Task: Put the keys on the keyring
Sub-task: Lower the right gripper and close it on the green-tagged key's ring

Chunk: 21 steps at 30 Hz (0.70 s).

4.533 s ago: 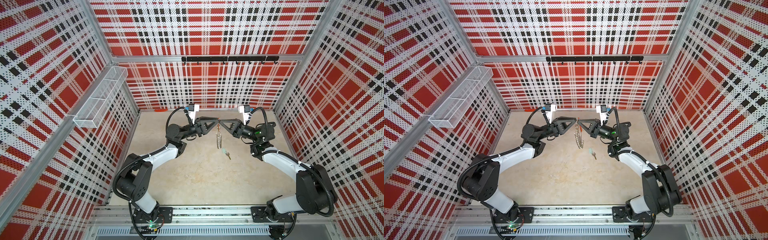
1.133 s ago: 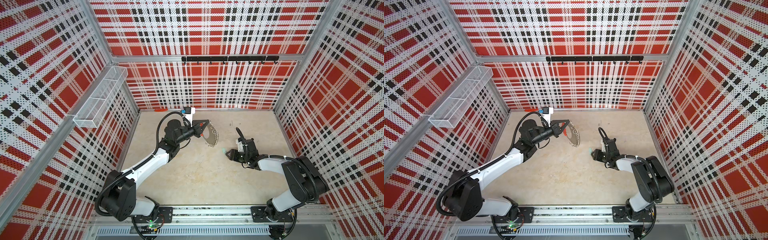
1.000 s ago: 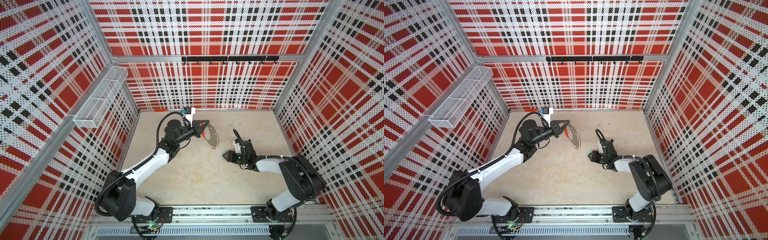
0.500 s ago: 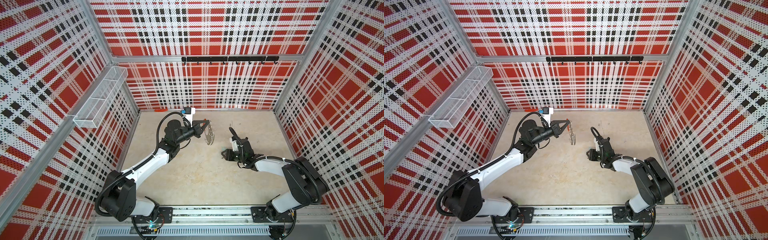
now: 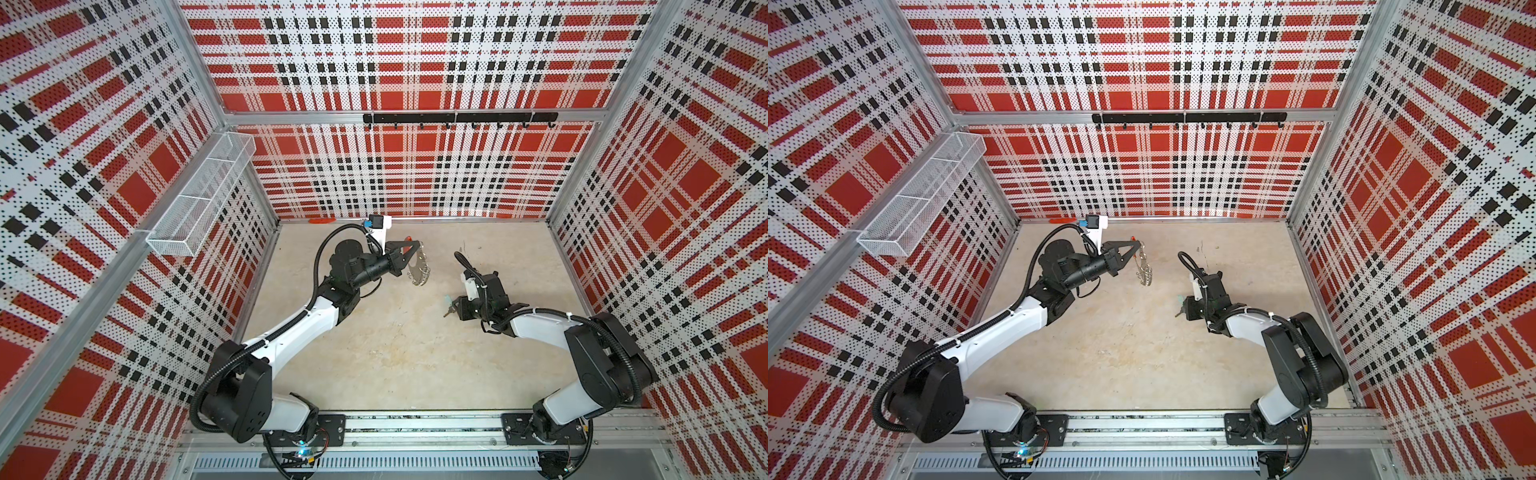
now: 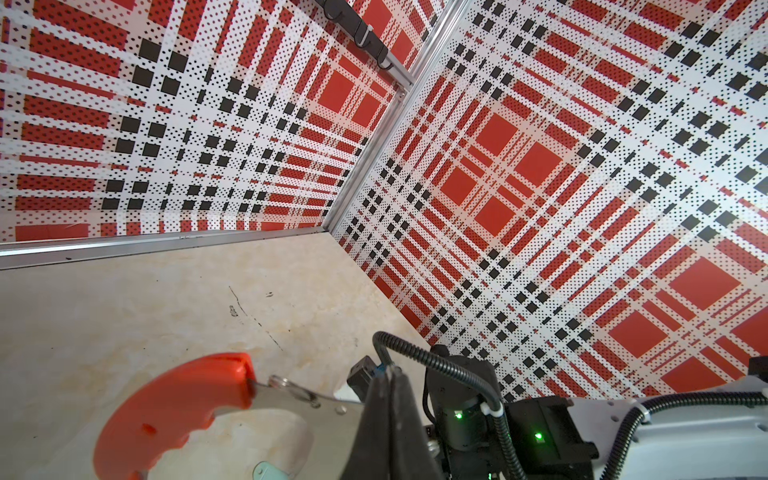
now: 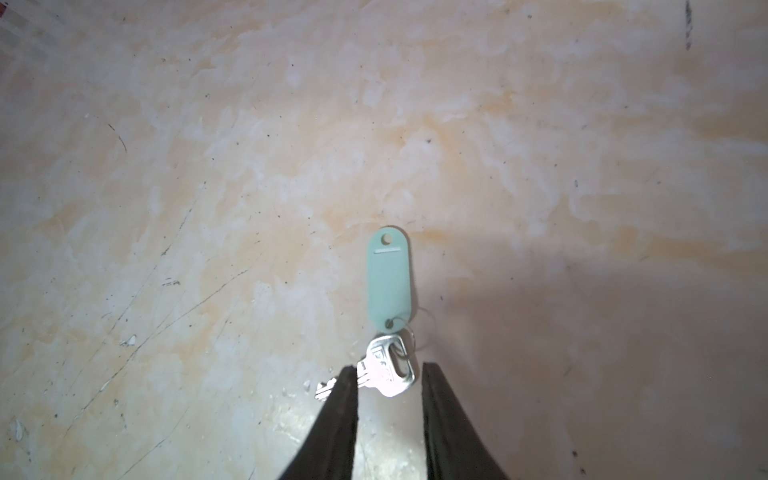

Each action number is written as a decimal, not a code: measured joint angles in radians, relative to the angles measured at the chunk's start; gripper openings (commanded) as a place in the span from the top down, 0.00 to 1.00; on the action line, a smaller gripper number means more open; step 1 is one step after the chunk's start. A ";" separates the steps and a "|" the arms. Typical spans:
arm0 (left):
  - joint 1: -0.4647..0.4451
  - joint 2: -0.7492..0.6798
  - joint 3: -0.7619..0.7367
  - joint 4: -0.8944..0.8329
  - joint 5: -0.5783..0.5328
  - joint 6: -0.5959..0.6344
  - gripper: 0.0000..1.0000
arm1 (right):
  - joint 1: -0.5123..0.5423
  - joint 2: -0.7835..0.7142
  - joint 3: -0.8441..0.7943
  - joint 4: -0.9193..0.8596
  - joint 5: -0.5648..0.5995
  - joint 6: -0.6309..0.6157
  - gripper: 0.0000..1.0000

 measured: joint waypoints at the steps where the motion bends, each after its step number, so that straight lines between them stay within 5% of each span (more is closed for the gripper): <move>1: 0.000 0.000 0.000 0.000 0.000 0.000 1.00 | -0.004 0.009 0.000 0.004 -0.011 0.000 0.71; 21: -0.004 0.000 0.000 -0.001 0.021 -0.003 1.00 | -0.021 0.090 -0.011 0.090 -0.085 -0.003 0.76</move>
